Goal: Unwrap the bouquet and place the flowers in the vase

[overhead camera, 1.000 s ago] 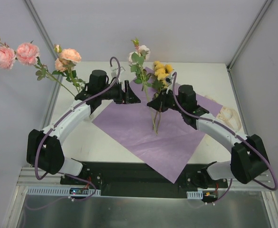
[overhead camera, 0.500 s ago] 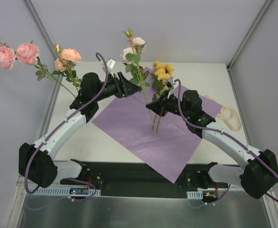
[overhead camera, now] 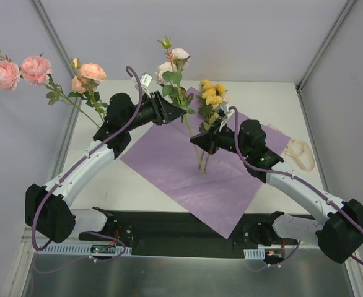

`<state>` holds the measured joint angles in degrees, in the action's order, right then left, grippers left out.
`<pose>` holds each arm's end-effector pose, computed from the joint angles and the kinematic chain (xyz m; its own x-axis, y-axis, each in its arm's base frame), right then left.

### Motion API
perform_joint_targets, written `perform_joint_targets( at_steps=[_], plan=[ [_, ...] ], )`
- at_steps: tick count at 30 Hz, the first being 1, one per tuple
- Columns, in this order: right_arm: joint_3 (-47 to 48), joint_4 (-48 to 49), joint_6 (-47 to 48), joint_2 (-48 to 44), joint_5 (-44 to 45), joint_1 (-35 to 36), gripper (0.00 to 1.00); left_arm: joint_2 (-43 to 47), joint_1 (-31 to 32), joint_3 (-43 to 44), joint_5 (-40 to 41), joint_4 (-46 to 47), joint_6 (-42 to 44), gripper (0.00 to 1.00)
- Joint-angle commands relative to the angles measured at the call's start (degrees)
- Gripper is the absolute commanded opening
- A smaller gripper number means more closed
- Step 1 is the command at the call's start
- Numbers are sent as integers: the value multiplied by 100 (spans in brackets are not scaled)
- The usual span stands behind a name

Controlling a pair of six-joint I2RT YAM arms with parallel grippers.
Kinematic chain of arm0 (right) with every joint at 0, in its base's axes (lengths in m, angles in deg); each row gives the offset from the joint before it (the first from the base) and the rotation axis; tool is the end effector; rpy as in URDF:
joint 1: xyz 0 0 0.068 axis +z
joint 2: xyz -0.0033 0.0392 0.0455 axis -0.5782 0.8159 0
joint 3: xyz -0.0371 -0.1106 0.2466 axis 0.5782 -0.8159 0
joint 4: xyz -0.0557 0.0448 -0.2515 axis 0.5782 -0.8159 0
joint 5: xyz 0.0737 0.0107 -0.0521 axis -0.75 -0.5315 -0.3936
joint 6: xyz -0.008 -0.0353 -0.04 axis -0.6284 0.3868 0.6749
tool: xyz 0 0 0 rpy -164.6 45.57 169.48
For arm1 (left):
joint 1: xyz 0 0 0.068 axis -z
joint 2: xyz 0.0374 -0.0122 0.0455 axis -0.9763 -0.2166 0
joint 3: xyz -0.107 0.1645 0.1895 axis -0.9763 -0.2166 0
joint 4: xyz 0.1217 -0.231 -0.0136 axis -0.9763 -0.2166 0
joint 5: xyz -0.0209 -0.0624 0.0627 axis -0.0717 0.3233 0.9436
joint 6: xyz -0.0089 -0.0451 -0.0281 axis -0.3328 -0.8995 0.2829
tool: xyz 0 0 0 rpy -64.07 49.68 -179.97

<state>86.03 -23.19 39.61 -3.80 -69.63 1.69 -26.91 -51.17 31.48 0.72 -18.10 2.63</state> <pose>0.2034 0.1735 0.3326 -0.0582 0.0255 -0.9980 -0.8960 0.4395 0.0634 0.2592 -0.1485 0.3828 -0.5274 -0.4189 -0.7392 0.6545 0.3545 -0.6678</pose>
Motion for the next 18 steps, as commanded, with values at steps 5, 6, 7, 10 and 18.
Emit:
perform_joint_targets(
  at_steps=[5, 6, 7, 10, 18],
  plan=[
    [19, 229, 249, -123, -81, 87, 1, -7, 92, 356, 88, 257, 23, 30],
    [28, 202, 267, -105, -90, 95, 1, -7, 92, 356, 79, 257, 49, 31],
    [46, 193, 276, -105, -99, 113, 1, -15, 101, 365, 79, 257, 67, 31],
    [81, 132, 320, -87, -99, 174, 1, -42, 101, 435, 80, 204, 155, 19],
    [239, -299, 505, -70, 129, 218, 42, 413, 101, 865, 245, -838, 1226, 0]
  ],
)
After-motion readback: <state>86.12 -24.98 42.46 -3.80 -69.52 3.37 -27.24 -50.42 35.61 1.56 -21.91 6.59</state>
